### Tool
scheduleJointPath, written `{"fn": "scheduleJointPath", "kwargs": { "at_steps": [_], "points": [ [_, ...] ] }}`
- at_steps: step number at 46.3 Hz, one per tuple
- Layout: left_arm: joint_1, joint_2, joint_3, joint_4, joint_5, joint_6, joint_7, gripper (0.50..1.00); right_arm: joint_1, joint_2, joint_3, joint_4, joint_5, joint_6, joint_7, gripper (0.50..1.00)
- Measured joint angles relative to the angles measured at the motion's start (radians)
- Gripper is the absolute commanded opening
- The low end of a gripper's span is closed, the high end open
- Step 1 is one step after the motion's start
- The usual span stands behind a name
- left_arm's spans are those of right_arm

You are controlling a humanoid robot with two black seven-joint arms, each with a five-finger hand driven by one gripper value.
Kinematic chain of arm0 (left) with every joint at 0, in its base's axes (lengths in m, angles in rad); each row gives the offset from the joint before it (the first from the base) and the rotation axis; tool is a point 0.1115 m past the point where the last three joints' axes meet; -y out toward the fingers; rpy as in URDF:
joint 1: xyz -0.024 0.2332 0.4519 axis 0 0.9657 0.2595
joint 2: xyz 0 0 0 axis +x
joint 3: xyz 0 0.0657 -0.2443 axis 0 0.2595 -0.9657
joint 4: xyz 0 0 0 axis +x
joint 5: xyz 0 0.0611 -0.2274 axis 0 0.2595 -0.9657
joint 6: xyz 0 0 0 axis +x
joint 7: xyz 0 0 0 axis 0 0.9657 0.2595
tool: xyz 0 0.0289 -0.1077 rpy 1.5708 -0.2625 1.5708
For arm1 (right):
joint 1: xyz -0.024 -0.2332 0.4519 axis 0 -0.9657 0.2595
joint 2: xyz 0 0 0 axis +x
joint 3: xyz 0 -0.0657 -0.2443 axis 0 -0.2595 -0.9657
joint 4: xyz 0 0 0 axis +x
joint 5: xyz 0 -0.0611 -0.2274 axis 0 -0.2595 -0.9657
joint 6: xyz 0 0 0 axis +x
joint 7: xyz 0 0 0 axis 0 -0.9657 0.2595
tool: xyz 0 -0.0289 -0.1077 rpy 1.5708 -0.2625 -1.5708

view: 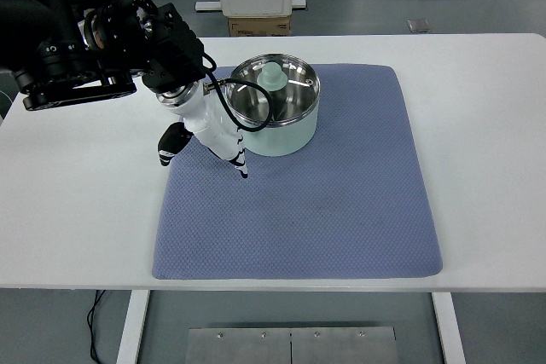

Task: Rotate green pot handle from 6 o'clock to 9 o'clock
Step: 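Lift the left hand up and away from the pot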

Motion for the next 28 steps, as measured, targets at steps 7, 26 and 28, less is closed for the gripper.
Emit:
{"fn": "scheduleJointPath", "kwargs": {
  "at_steps": [7, 26, 28],
  "points": [
    [0.0, 0.0, -0.021, -0.018, -0.003, -0.003, 0.0, 1.0, 0.0, 0.0, 0.0, 0.0, 0.0, 0.0, 0.0, 1.0],
    [0.006, -0.003, -0.166, -0.014, -0.373, -0.104, 0.0, 1.0, 0.0, 0.0, 0.0, 0.0, 0.0, 0.0, 0.0, 1.0],
    [0.006, -0.003, -0.181, -0.006, -0.446, -0.109, 0.0, 1.0, 0.0, 0.0, 0.0, 0.0, 0.0, 0.0, 0.0, 1.0]
  ]
}}
